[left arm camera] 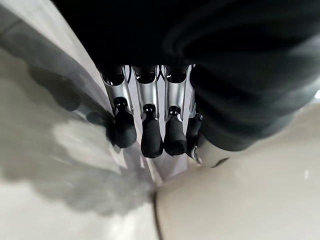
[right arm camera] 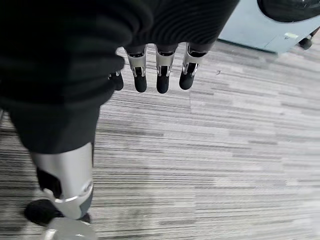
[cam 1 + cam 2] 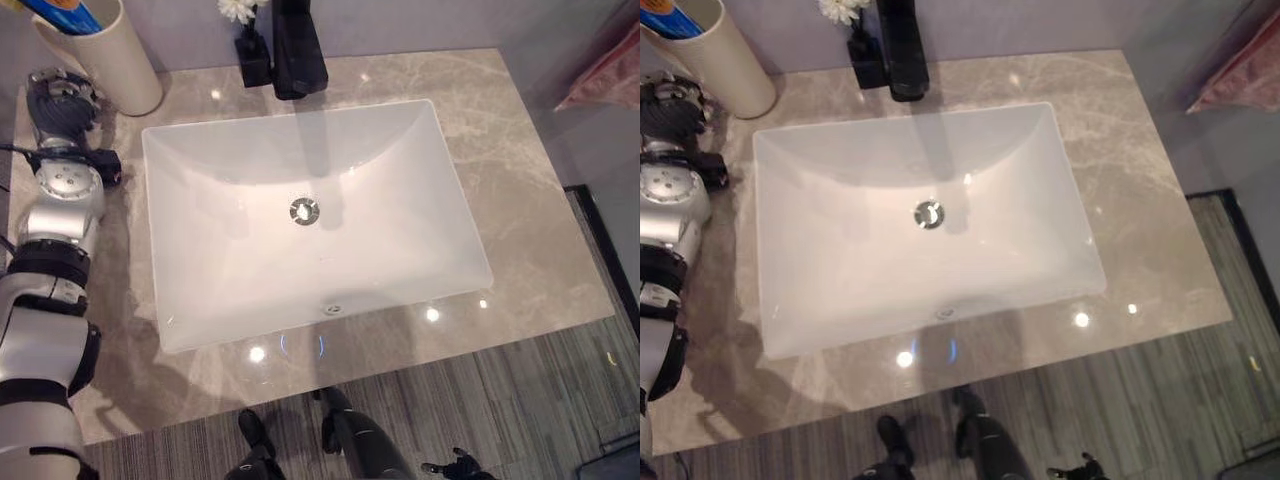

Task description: Put brush and paste in cup on sink, flatten towel.

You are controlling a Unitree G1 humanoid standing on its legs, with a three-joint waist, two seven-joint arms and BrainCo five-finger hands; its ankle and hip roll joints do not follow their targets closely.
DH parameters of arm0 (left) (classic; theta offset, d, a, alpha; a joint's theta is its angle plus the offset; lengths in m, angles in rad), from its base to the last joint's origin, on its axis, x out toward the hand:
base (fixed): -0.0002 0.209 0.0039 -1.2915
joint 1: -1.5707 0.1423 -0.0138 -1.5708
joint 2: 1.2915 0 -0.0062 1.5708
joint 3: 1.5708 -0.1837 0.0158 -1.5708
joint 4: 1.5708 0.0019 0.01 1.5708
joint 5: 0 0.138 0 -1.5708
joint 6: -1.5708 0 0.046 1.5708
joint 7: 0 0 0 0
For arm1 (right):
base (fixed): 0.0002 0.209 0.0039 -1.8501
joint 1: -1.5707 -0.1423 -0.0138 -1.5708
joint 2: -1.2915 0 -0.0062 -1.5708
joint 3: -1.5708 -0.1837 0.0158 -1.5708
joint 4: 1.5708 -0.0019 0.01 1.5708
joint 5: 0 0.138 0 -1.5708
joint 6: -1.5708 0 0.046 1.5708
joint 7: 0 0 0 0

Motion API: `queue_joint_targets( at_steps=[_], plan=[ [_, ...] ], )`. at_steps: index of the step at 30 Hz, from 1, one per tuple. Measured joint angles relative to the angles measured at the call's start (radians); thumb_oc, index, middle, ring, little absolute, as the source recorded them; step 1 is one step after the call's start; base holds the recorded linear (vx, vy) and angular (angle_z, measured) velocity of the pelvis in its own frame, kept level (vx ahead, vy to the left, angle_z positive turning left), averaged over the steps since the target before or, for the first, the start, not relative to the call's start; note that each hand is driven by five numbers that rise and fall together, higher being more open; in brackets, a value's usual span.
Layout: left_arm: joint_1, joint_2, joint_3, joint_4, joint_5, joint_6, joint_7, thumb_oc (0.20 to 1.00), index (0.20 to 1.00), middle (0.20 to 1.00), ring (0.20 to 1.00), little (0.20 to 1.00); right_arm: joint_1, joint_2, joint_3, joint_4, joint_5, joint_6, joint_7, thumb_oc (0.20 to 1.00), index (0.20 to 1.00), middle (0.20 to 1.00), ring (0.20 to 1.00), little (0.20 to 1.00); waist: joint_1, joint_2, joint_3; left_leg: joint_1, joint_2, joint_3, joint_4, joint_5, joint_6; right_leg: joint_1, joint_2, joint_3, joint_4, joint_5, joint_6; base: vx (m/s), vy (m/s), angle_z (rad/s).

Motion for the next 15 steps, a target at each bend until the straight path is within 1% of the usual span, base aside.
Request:
queue_joint_targets(
  at_steps=[4,5,10,15],
  plan=[
    [-0.068,0.013,-0.038,0.022,-0.006,-0.002,0.006,0.200,0.200,0.200,0.200,0.200,0.001,0.000,-0.002,0.000,0.008,-0.018,-0.001,1.000,1.000,1.000,1.000,1.000,0.002,-0.023,0.022,-0.001,0.008,0.002,0.005,-0.004,-0.006,0.000,0.006,0.014,0.000,0.002,0.002,0.01,-0.009,-0.02],
    [-0.070,0.014,-0.037,0.018,-0.006,-0.016,0.011,0.200,0.200,0.200,0.200,0.200,0.001,0.000,-0.002,0.001,0.008,-0.018,-0.001,1.000,1.000,1.000,1.000,1.000,0.002,-0.019,0.030,-0.003,0.009,-0.002,0.005,-0.004,-0.006,0.000,0.006,0.014,0.000,0.000,0.005,0.01,0.017,0.04],
    [-0.062,0.016,-0.039,-0.005,-0.003,-0.014,0.012,0.200,0.200,0.200,0.200,0.200,0.001,0.000,-0.003,0.002,0.009,-0.019,-0.001,1.000,1.000,1.000,1.000,1.000,0.006,-0.004,0.040,-0.003,0.008,-0.006,0.000,-0.005,-0.006,0.000,0.004,0.012,0.000,-0.005,0.011,0.00,0.008,0.02],
    [-0.061,0.001,-0.044,-0.042,0.046,-0.009,0.010,0.200,0.200,0.200,0.200,0.200,0.000,-0.001,-0.004,0.001,0.009,-0.020,-0.001,1.000,1.000,1.000,1.000,1.000,0.006,0.015,0.053,-0.009,0.005,-0.021,-0.002,-0.004,-0.005,0.000,-0.003,-0.002,0.000,-0.005,0.011,0.00,0.004,0.07]
  ],
)
